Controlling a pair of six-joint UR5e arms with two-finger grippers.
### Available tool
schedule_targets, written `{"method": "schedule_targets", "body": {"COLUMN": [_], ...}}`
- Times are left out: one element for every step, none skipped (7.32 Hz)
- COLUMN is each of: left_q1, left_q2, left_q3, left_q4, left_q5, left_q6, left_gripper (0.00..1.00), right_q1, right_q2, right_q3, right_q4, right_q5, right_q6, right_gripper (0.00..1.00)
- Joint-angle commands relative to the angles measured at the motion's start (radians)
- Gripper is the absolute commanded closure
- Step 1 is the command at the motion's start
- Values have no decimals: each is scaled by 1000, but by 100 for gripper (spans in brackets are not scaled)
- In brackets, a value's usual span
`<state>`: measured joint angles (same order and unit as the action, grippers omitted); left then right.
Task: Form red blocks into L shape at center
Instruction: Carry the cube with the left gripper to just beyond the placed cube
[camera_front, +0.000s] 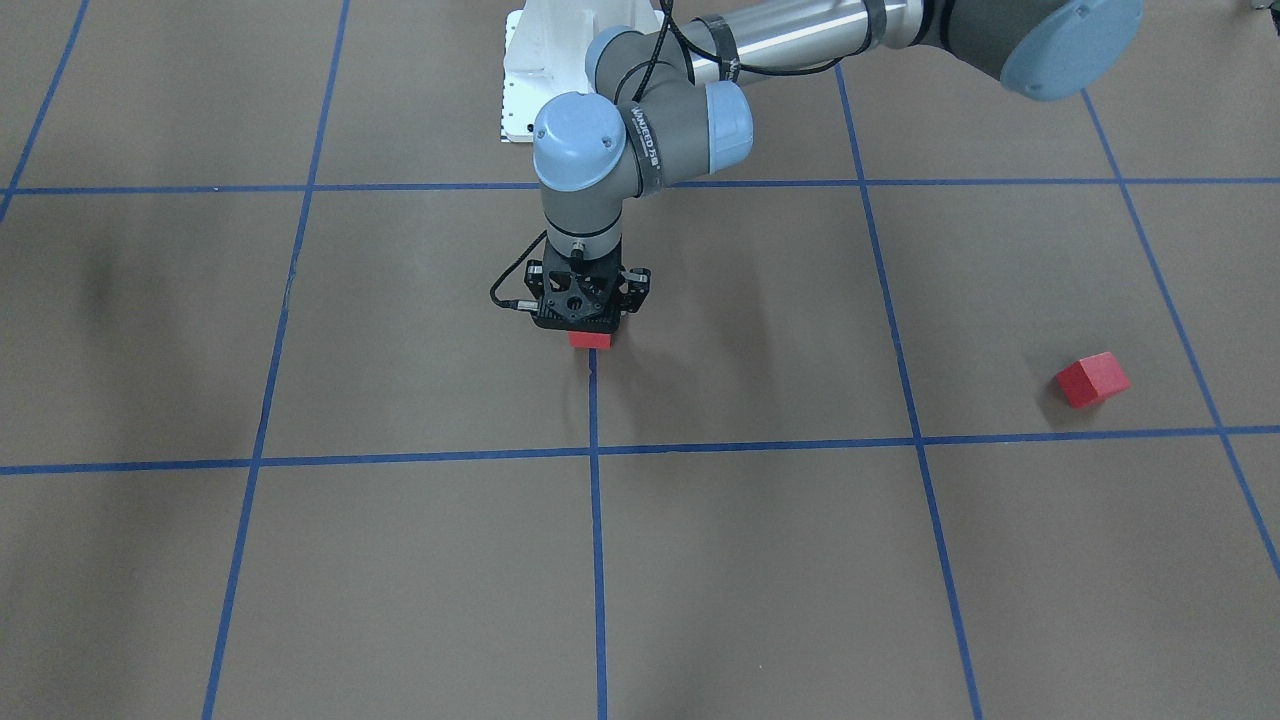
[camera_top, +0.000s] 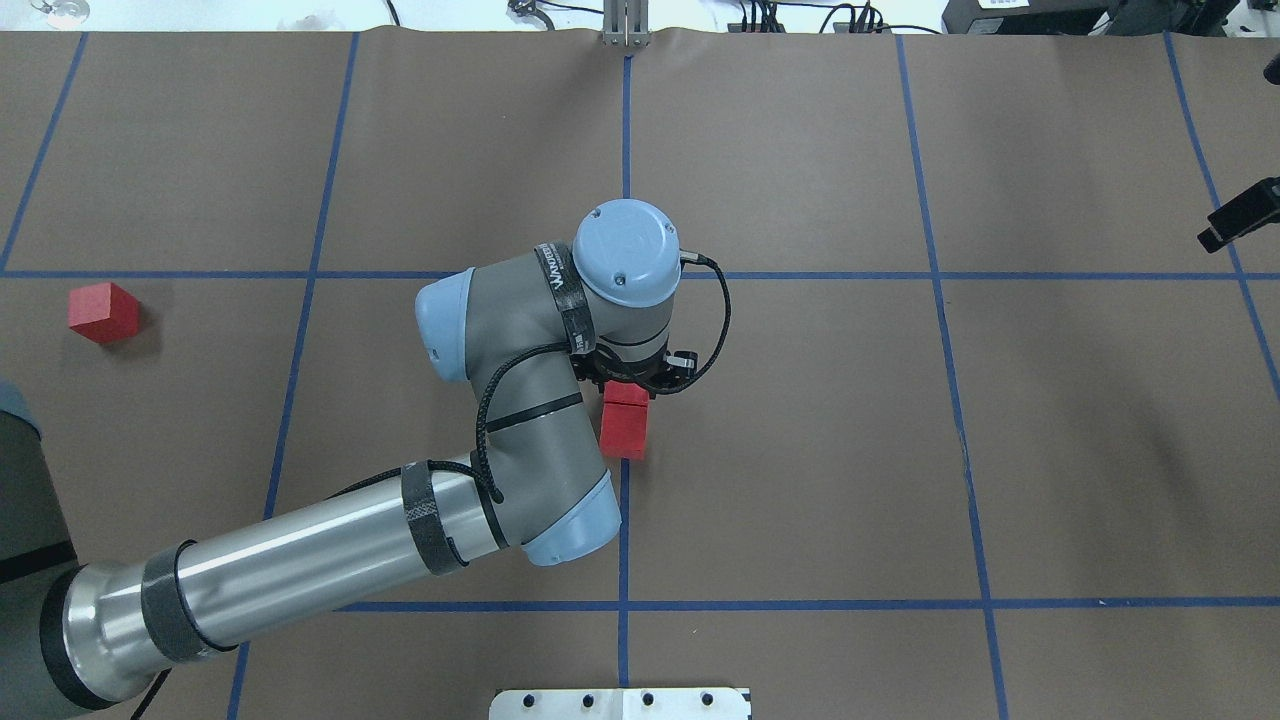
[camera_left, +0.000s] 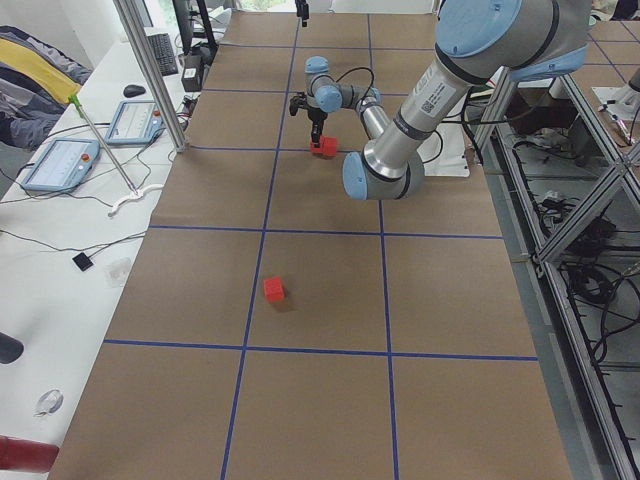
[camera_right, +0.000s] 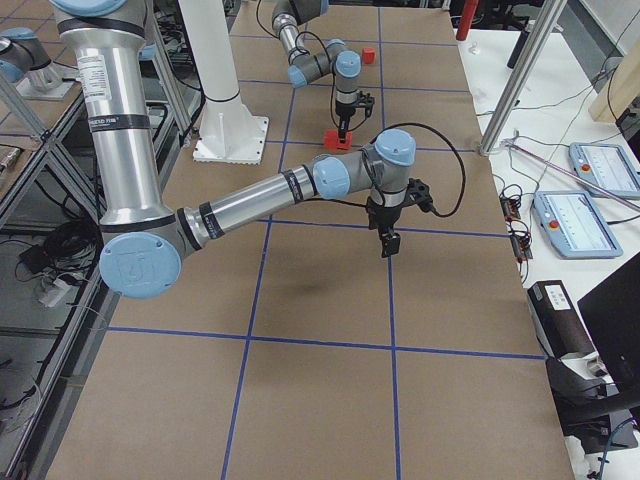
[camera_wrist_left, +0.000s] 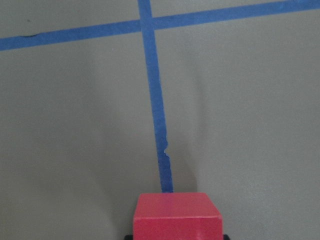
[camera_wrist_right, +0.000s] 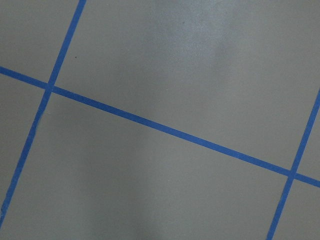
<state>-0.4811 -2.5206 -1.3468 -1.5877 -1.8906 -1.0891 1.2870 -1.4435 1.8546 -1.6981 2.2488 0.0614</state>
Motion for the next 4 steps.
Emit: {"method": "schedule_targets", "body": {"left_q1": [3, 4, 4, 4], "left_q2": [0, 0, 0, 0], "left_q3": [0, 0, 0, 0], "left_q4": [0, 0, 0, 0], "left_q5": [1, 1, 1, 1], "left_q6": [0, 0, 0, 0], "left_gripper": [52, 51, 50, 49], "right_q1": [0, 0, 0, 0], "right_q2": [0, 0, 0, 0], "right_q3": [0, 0, 0, 0], "right_q4": [0, 0, 0, 0], "right_q5": [-2, -2, -2, -2], "right_q6": [0, 0, 0, 0], "right_gripper": [0, 0, 0, 0]}}
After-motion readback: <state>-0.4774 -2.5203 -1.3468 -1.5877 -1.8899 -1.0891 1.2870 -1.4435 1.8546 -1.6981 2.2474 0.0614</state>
